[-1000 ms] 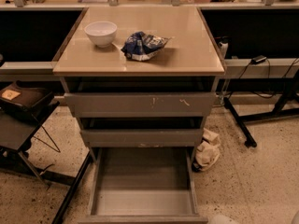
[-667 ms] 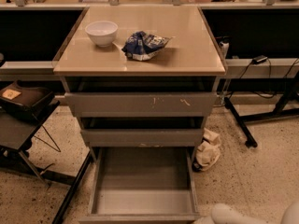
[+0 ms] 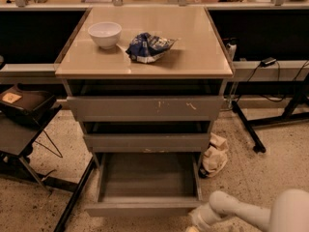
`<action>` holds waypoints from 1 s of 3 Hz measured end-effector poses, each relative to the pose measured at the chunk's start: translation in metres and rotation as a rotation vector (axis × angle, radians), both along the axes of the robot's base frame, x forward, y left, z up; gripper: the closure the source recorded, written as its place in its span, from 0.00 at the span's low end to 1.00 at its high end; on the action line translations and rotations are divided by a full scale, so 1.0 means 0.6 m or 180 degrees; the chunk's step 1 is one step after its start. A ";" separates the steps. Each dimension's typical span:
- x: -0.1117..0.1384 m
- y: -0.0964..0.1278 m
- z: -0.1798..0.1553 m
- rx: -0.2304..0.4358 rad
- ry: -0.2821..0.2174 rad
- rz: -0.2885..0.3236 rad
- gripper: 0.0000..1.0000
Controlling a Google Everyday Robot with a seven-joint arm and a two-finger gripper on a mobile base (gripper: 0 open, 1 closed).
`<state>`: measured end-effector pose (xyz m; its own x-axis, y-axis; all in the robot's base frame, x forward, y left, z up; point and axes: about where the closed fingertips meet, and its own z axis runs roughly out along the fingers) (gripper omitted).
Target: Close bottom drawer
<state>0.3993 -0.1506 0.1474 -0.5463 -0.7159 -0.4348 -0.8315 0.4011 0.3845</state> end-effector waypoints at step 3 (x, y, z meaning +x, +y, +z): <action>0.113 0.036 0.021 -0.0030 -0.0235 0.0092 0.00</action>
Offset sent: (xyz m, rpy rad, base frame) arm 0.0354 0.0015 0.0017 -0.0174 -0.0384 0.0033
